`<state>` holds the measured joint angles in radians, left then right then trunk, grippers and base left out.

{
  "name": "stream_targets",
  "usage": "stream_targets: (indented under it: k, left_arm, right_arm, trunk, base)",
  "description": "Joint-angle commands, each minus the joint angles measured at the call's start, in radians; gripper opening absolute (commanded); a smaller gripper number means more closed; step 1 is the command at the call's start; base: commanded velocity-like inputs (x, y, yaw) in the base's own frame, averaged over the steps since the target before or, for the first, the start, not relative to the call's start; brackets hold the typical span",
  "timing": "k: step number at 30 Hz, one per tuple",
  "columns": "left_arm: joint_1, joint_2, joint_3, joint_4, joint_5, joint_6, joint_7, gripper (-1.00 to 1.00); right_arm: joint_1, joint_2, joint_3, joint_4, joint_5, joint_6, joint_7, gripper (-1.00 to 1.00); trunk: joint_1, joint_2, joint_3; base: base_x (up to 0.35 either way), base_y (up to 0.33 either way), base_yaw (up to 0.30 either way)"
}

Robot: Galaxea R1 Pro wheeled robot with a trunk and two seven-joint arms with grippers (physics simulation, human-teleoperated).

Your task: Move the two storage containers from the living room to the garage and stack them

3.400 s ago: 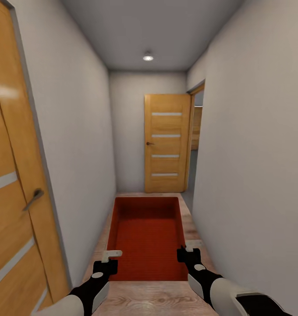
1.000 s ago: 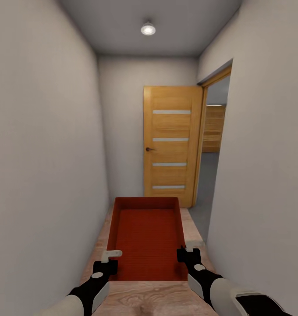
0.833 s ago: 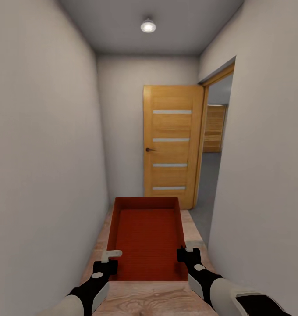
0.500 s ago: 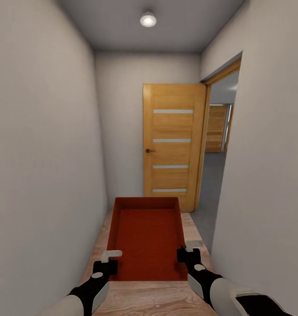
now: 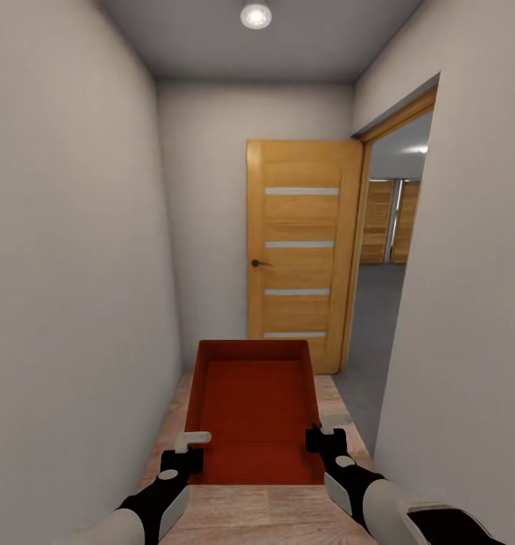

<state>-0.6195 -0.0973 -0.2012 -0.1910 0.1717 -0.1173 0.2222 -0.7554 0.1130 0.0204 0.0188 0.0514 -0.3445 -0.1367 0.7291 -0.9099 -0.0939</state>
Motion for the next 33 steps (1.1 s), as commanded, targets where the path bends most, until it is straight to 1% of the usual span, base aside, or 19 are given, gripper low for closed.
stream_targets:
  k: [1,33]
  left_arm:
    - [-0.002,0.014,0.060,-0.002,-0.001,-0.005,0.016,-1.00]
    - [-0.002,0.014,0.060,-0.002,-0.001,-0.005,0.016,-1.00]
  right_arm:
    - [-0.001,-0.007,-0.033,0.003,-0.013,-0.005,-0.009,-1.00]
    - [-0.001,-0.008,-0.033,0.003,-0.013,-0.005,-0.009,-1.00]
  trunk:
    - [0.001,-0.001,-0.002]
    - [0.001,-0.001,-0.002]
  base:
    - [0.321,0.000,0.000]
    - [0.321,0.000,0.000]
